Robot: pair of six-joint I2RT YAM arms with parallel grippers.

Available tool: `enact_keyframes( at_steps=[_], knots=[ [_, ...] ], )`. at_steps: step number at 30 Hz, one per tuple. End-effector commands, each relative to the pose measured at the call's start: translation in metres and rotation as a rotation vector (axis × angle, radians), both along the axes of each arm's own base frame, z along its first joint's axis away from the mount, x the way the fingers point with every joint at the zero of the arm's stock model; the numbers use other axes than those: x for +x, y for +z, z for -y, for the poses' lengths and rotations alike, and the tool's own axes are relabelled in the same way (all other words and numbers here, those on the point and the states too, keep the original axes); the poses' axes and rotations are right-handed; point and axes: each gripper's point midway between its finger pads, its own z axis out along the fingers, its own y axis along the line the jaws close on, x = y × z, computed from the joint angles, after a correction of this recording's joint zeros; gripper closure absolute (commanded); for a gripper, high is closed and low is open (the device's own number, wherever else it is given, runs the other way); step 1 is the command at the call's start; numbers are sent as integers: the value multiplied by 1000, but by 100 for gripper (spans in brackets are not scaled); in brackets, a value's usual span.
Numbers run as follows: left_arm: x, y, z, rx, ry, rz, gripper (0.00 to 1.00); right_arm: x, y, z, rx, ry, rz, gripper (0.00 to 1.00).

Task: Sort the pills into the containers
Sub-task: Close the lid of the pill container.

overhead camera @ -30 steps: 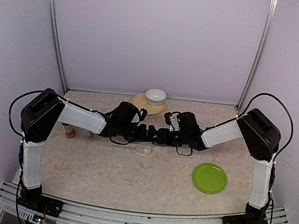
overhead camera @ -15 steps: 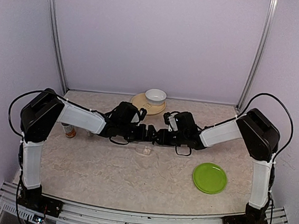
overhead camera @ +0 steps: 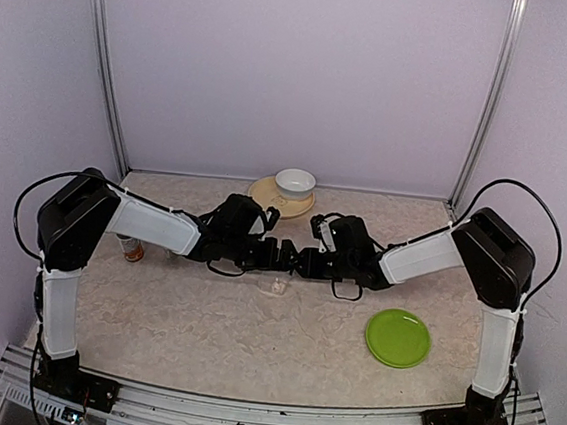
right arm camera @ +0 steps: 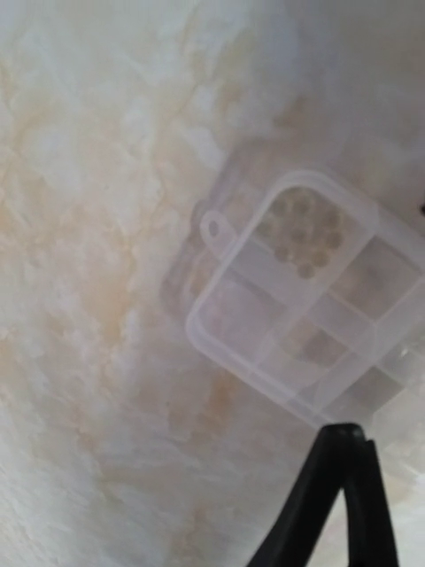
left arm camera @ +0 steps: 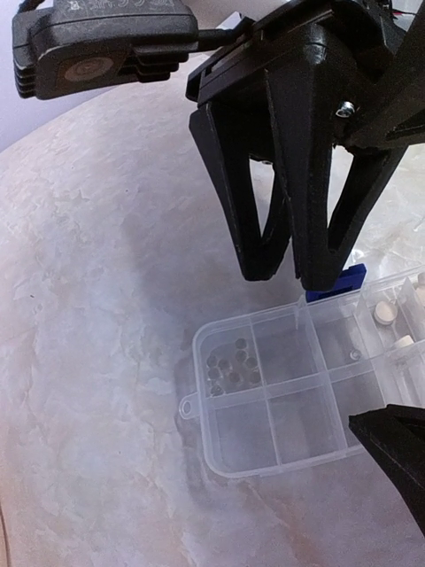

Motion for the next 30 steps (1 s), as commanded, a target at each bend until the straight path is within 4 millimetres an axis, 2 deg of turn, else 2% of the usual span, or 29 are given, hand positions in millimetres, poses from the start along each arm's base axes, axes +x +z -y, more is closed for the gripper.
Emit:
enact_keyframes(
  at_steps=[1, 8, 18, 30],
  knots=[
    [-33, -19, 2, 37, -71, -104, 1, -31, -44, 19, -135, 4, -117, 68],
    [-32, -16, 4, 30, -73, -101, 1, -37, -53, 20, -143, 16, -140, 69],
    [-31, -18, 4, 33, -72, -102, 1, -42, -51, 27, -156, 8, -133, 70],
    [-33, -24, 5, 34, -78, -114, 1, -37, -53, 11, -156, 39, -123, 73]
  ],
)
